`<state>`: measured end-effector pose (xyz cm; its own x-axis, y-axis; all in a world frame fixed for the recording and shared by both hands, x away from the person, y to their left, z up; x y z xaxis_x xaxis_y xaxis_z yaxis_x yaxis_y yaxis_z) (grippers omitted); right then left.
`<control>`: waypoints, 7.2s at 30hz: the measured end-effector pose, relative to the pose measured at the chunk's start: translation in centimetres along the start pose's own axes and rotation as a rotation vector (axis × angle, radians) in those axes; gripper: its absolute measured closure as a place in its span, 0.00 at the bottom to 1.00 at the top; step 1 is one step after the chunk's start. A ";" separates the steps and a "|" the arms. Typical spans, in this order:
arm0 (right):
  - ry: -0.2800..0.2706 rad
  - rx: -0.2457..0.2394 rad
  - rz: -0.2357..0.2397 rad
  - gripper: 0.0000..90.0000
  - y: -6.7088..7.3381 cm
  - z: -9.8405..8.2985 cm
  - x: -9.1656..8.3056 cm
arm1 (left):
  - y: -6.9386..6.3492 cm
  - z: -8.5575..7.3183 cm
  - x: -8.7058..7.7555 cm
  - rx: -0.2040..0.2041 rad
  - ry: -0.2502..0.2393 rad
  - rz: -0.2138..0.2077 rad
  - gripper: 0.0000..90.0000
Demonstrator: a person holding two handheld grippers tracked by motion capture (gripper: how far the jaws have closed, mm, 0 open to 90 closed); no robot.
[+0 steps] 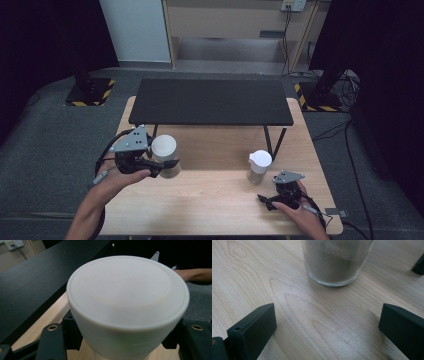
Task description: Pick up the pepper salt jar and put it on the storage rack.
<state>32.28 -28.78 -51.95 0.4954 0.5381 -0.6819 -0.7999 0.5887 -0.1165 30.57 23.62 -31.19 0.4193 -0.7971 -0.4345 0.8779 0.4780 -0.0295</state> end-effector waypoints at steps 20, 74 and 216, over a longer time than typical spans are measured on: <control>0.000 0.000 0.000 0.02 0.0 0.0 0.0 | 0.0 3.4 -0.2 0.016 0.005 0.000 0.38; -0.002 0.000 0.004 0.02 -0.1 0.0 0.0 | 5.6 10.1 1.2 0.000 -0.058 0.037 0.38; 0.000 -0.001 0.006 0.03 0.0 0.0 -0.1 | 3.1 4.1 -0.1 0.095 0.010 0.194 0.03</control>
<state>32.27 -28.85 -51.94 0.4909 0.5415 -0.6825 -0.8030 0.5852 -0.1132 34.14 23.68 -27.56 0.5807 -0.6896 -0.4327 0.7989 0.5849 0.1400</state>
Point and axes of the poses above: each handheld gripper's, and its own axes: x roughly forward along the jaws, z roughly out of its top, y roughly to its left, the point moved 9 cm from there along x, roughly forward along the jaws, and after that the axes turned 9 degrees about -x, right-handed, at the moved point
